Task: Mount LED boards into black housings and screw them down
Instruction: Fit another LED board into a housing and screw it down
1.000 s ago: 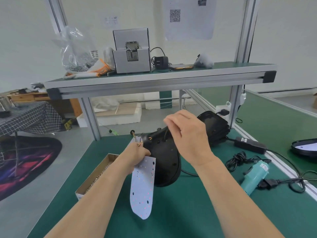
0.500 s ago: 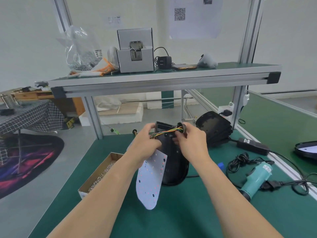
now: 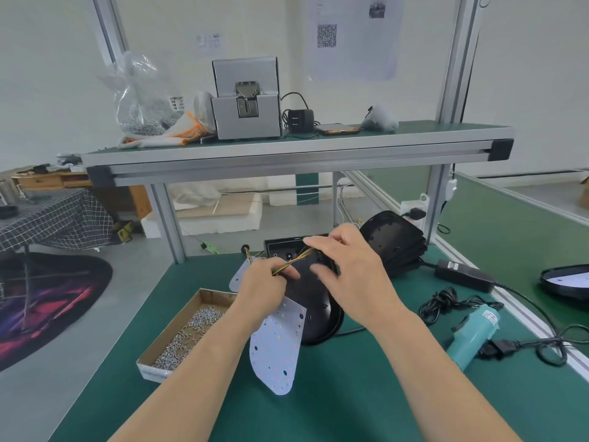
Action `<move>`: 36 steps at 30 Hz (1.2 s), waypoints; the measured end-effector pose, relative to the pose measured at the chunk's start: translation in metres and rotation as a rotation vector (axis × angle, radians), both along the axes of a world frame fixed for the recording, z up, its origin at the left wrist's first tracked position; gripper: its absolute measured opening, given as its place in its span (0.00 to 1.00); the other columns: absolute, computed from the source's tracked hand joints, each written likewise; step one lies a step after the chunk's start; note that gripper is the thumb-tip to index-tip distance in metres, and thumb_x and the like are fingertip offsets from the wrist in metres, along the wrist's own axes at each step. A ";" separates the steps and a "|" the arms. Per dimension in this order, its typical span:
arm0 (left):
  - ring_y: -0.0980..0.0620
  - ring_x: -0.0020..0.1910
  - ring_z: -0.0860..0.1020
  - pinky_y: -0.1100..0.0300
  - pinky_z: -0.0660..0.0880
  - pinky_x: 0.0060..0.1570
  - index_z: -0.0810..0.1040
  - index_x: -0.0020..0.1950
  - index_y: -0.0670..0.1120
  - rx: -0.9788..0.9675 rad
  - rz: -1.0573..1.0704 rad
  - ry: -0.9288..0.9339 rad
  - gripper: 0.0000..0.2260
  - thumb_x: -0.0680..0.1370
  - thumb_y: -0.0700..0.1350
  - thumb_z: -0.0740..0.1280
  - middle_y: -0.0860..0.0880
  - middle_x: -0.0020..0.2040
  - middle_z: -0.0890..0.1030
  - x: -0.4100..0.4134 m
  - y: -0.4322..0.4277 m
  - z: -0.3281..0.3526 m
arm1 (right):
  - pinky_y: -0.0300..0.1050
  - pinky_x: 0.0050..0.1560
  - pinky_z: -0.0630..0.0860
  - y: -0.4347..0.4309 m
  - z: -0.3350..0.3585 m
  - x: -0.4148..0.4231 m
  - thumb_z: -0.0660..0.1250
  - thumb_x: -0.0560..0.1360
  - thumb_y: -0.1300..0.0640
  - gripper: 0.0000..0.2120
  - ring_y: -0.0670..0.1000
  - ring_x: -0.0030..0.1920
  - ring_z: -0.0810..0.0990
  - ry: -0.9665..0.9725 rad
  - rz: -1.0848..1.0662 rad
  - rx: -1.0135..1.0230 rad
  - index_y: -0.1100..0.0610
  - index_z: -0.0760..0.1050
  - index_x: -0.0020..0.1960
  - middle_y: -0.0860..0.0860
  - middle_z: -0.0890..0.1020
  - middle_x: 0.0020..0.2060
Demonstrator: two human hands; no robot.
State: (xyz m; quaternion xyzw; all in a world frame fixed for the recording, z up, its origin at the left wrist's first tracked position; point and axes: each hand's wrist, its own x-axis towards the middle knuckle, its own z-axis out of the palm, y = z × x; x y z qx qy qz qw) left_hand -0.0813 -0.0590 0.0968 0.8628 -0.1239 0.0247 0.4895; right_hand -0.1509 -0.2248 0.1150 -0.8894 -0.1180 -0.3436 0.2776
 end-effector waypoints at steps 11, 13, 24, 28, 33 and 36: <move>0.67 0.44 0.72 0.76 0.64 0.39 0.83 0.41 0.60 0.084 -0.037 -0.172 0.20 0.74 0.34 0.63 0.56 0.44 0.73 -0.014 -0.011 0.001 | 0.57 0.45 0.74 0.011 -0.010 0.016 0.65 0.77 0.64 0.05 0.61 0.47 0.76 0.029 -0.202 -0.089 0.60 0.78 0.51 0.56 0.77 0.48; 0.62 0.43 0.72 0.74 0.63 0.39 0.85 0.43 0.58 0.083 -0.025 -0.178 0.18 0.74 0.34 0.64 0.56 0.44 0.73 -0.017 -0.010 0.000 | 0.55 0.43 0.74 0.012 -0.011 0.017 0.65 0.76 0.63 0.07 0.60 0.48 0.75 0.035 -0.229 -0.101 0.59 0.78 0.53 0.56 0.77 0.48; 0.59 0.59 0.76 0.63 0.70 0.58 0.85 0.54 0.49 -0.057 -0.302 0.149 0.30 0.71 0.71 0.60 0.51 0.60 0.75 -0.026 0.005 0.011 | 0.54 0.46 0.77 0.006 -0.026 0.018 0.70 0.71 0.70 0.09 0.59 0.42 0.81 -0.075 -0.195 0.160 0.60 0.81 0.49 0.55 0.82 0.42; 0.73 0.60 0.71 0.69 0.67 0.61 0.83 0.57 0.61 -0.010 -0.415 0.056 0.16 0.71 0.62 0.68 0.59 0.62 0.71 -0.026 0.014 0.009 | 0.46 0.46 0.78 0.011 -0.031 0.021 0.71 0.71 0.71 0.08 0.52 0.40 0.82 -0.052 -0.183 0.444 0.59 0.82 0.44 0.50 0.84 0.38; 0.65 0.54 0.74 0.78 0.65 0.53 0.87 0.38 0.55 0.048 -0.304 -0.170 0.12 0.80 0.51 0.69 0.52 0.57 0.72 -0.024 0.009 -0.002 | 0.42 0.45 0.76 0.012 -0.030 0.021 0.71 0.72 0.69 0.07 0.51 0.39 0.81 -0.009 -0.156 0.466 0.58 0.81 0.42 0.48 0.83 0.36; 0.62 0.51 0.76 0.68 0.67 0.53 0.84 0.32 0.45 0.067 -0.262 -0.163 0.21 0.82 0.51 0.64 0.52 0.55 0.72 -0.024 0.008 -0.004 | 0.51 0.43 0.75 0.009 -0.029 0.018 0.72 0.72 0.66 0.05 0.57 0.40 0.79 -0.068 -0.204 0.227 0.57 0.79 0.41 0.50 0.81 0.36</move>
